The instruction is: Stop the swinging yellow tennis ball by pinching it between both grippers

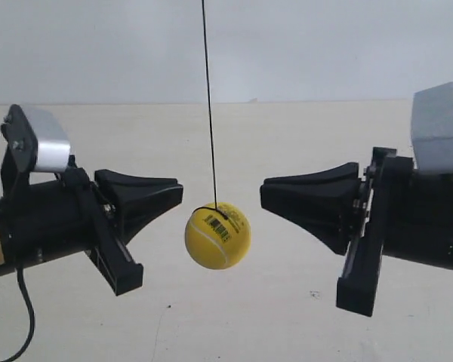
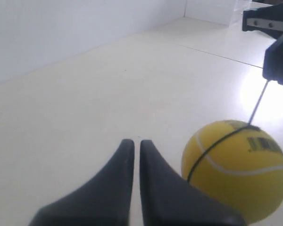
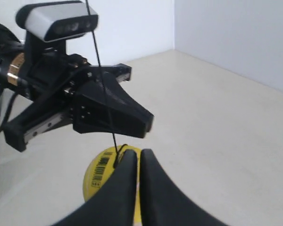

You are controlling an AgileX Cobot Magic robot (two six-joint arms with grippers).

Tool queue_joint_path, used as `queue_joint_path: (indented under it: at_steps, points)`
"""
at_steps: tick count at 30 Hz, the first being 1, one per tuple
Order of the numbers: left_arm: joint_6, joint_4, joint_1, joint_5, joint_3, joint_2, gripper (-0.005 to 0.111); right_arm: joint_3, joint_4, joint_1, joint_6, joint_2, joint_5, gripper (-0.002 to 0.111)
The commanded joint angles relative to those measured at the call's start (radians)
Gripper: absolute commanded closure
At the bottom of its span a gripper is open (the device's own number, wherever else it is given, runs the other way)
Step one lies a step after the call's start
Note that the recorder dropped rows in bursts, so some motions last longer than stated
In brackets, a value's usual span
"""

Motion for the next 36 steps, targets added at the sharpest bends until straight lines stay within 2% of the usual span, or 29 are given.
queue_joint_path:
  at_steps: [1,11,14,19,26,36]
  points:
    - [-0.036,-0.044,-0.001,0.104,0.005,-0.141,0.102,-0.006,-0.003,0.001,0.054,-0.135,0.126,0.108]
    - [0.011,-0.262,-0.001,0.485,0.005,-0.486,0.102,-0.006,-0.003,0.001,0.204,-0.46,0.322,0.108]
    - [0.026,-0.298,-0.001,0.615,0.005,-0.656,0.102,-0.006,-0.003,0.001,0.275,-0.616,0.451,0.108]
    - [-0.007,-0.298,-0.001,0.704,0.005,-0.833,0.102,-0.006,-0.003,0.001,0.297,-0.761,0.515,0.108]
    - [-0.008,-0.298,-0.001,0.839,0.005,-1.068,0.102,-0.006,-0.003,0.001,0.296,-0.92,0.517,0.108]
    - [-0.008,-0.298,-0.001,0.841,0.005,-1.133,0.102,-0.006,-0.003,0.001,0.299,-0.921,0.515,0.108]
